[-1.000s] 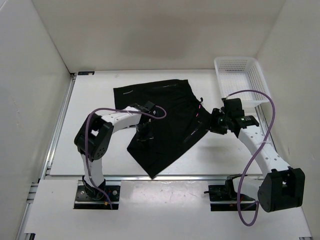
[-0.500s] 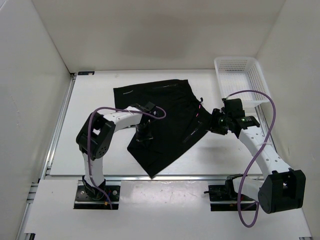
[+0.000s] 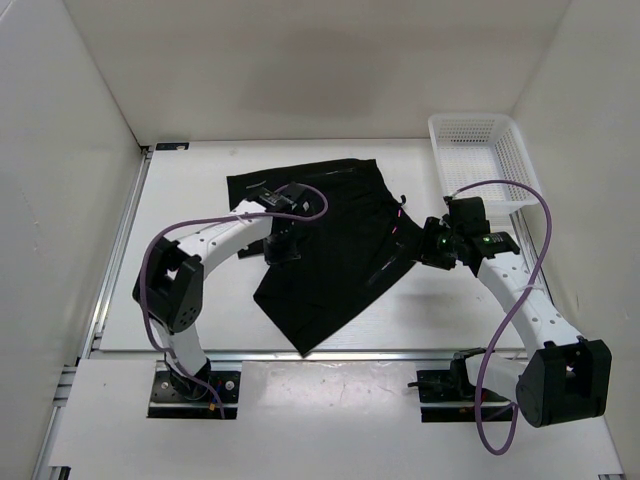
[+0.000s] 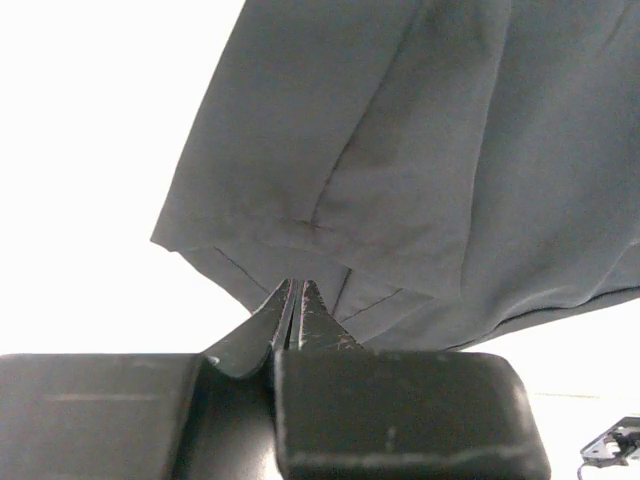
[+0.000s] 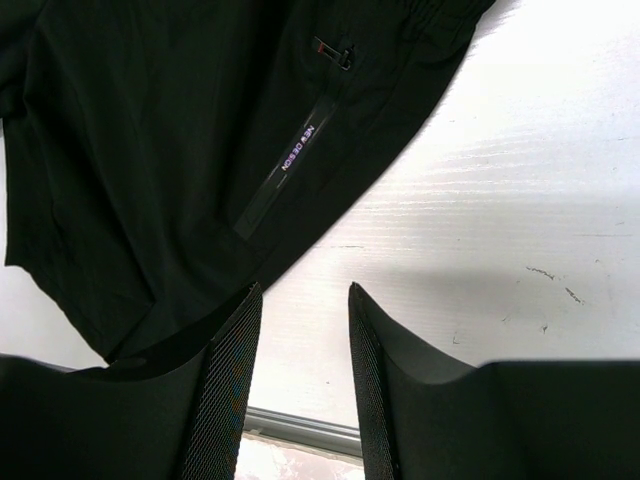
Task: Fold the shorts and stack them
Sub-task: Flatten the shorts out, then fold the shorts
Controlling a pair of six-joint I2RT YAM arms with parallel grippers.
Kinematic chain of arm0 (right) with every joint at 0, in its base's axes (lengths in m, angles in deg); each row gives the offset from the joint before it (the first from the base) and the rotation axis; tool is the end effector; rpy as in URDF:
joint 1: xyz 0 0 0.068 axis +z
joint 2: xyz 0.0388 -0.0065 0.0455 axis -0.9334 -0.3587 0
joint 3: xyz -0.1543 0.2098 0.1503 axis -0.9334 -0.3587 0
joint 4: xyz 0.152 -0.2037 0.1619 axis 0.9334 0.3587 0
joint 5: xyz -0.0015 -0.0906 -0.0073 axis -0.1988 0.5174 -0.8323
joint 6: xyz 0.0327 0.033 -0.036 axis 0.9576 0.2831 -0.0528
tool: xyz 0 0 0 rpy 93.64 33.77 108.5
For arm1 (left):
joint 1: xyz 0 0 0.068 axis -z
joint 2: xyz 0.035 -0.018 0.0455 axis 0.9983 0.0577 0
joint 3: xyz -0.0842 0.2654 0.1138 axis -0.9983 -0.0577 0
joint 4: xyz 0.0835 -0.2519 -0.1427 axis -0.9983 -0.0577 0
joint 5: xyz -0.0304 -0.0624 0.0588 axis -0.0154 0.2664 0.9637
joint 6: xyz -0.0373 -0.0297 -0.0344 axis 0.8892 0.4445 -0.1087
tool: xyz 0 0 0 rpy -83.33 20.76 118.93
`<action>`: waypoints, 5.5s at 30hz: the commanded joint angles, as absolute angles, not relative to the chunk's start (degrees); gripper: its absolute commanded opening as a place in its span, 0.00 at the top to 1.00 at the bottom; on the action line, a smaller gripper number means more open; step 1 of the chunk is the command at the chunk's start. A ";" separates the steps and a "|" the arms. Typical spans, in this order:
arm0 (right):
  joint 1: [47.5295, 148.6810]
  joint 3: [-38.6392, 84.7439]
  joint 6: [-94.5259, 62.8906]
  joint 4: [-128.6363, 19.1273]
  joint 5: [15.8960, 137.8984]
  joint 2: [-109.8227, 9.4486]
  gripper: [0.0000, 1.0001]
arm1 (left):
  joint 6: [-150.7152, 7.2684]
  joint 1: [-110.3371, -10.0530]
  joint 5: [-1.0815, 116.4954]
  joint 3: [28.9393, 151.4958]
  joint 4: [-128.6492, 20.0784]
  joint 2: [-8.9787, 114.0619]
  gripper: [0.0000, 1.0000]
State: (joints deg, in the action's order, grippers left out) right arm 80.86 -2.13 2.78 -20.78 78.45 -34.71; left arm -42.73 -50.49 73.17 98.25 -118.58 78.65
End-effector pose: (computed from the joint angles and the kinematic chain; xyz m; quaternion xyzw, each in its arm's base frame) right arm 0.2605 0.0594 0.2742 0.0923 0.9332 0.1572 0.3098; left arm 0.3106 -0.2207 0.2364 -0.0416 0.9956 0.0140 0.0832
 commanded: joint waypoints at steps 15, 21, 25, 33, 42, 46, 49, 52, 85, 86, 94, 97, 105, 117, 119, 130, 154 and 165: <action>80.58 -0.11 1.27 -19.84 79.44 -34.06 0.53 | -46.12 -51.27 68.95 94.43 -111.41 86.02 0.44; 80.58 0.42 1.27 -19.84 79.44 -34.06 0.53 | -46.65 -51.27 70.19 94.43 -110.88 89.89 0.63; 80.58 0.42 1.27 -19.84 79.44 -34.06 0.53 | -46.13 -51.27 70.80 94.43 -110.88 89.20 0.83; 80.58 0.94 1.27 -19.84 79.44 -35.11 0.53 | -44.98 -51.27 71.86 96.10 -116.24 82.79 0.90; 80.58 0.94 1.27 -19.84 79.44 -35.11 0.53 | -46.13 -51.27 70.71 98.20 -116.42 82.78 0.89; 80.58 0.94 0.75 -19.84 79.44 -35.11 0.53 | -46.13 -51.27 71.32 98.20 -116.42 82.78 0.89; 80.58 0.94 0.75 -19.84 79.44 -35.11 0.53 | -46.13 -51.27 73.70 99.52 -118.78 81.56 0.89; 80.58 1.47 0.75 -19.32 79.44 -35.11 0.53 | -46.13 -54.16 76.95 100.05 -120.81 79.53 0.89; 80.58 2.96 6.55 -30.04 78.29 -50.31 0.28 | -38.05 -60.51 61.40 84.24 -114.40 64.24 0.32; 80.58 3.75 6.55 -30.82 79.08 -51.45 0.28 | -37.43 -59.29 61.40 83.19 -114.40 63.54 0.32; 80.05 8.50 6.55 -36.01 82.42 -65.16 0.31 | -34.35 -55.76 58.94 75.36 -113.25 58.35 0.32; 80.05 10.17 7.16 -37.33 83.91 -68.68 0.32 | -33.82 -55.23 58.94 73.95 -114.48 57.56 0.32; 78.82 9.74 7.77 -38.39 83.92 -69.57 1.00 | -33.29 -55.23 59.55 71.57 -117.03 53.25 0.33; 80.23 -10.73 18.58 -32.67 83.75 -45.86 1.00 | -31.37 -53.48 56.56 64.99 -115.28 55.89 0.26; 80.76 -12.41 19.64 -32.06 83.75 -43.56 1.00 | -29.53 -53.47 57.26 62.89 -114.75 56.49 0.26; 80.76 -12.06 19.29 -30.92 84.54 -41.26 1.00 | -25.73 -50.13 59.03 59.27 -109.14 60.97 0.39; 80.76 -9.00 16.04 -21.08 86.82 -30.11 1.00 | -30.30 -58.29 73.70 91.51 -129.69 50.60 0.90; 80.76 4.18 14.98 -14.66 86.38 -35.10 1.00 | -41.20 -74.38 74.14 123.20 -127.32 70.10 0.90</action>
